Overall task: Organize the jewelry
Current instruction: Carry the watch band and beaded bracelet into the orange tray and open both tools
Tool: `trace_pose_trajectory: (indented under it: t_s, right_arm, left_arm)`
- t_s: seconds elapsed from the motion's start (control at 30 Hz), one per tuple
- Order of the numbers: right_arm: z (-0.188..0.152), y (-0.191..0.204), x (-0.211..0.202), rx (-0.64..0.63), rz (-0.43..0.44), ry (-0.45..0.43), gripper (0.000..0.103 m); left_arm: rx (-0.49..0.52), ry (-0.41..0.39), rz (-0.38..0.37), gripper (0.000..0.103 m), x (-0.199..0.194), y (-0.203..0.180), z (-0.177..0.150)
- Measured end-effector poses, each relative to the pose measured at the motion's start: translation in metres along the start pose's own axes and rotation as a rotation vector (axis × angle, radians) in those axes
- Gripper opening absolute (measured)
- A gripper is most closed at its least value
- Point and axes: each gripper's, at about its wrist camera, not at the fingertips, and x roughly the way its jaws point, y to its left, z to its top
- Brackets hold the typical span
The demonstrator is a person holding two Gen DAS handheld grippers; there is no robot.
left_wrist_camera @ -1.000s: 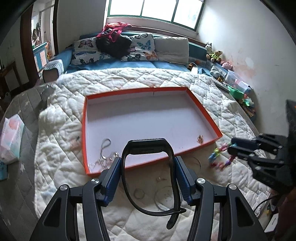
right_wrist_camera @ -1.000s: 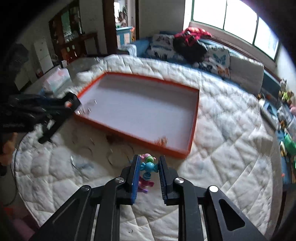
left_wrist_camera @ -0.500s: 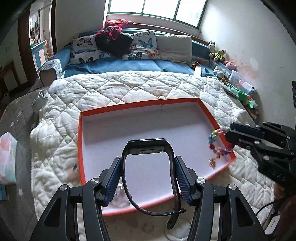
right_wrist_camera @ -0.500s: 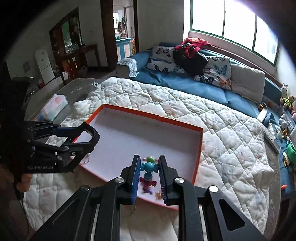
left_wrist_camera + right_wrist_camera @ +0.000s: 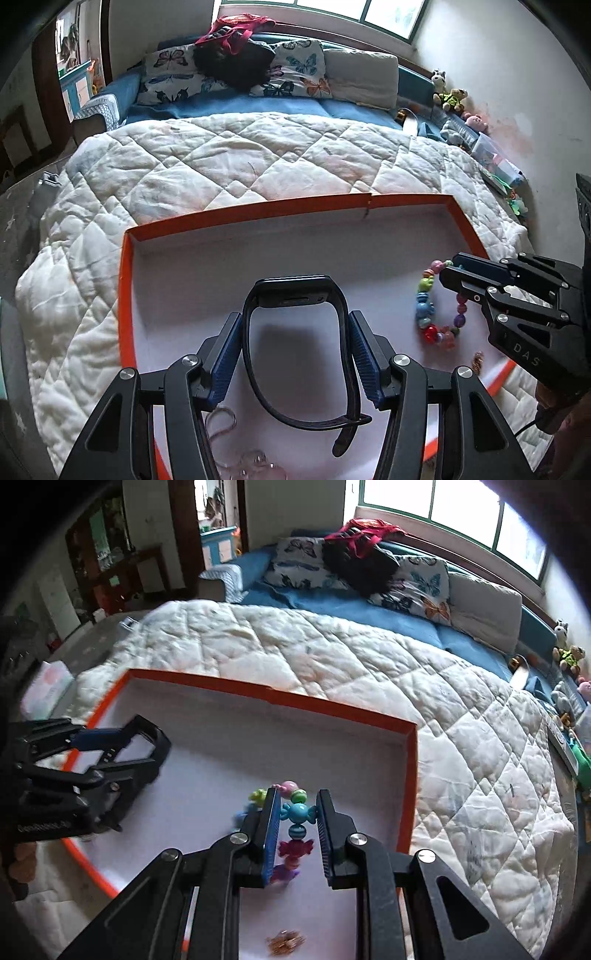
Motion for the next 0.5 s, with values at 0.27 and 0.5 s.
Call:
trace_pose_trajectory:
  t_s: [0.27, 0.5]
  right_arm:
    - [-0.003, -0.005, 0.007, -0.014, -0.013, 0.014, 0.023]
    - [-0.002, -0.007, 0.005, -0.015, -0.019, 0.016, 0.042]
  left_arm:
    - [-0.002, -0.003, 0.010, 0.066, 0.014, -0.002, 0.005]
    - [0.009, -0.010, 0.022, 0.070, 0.013, -0.005, 0.005]
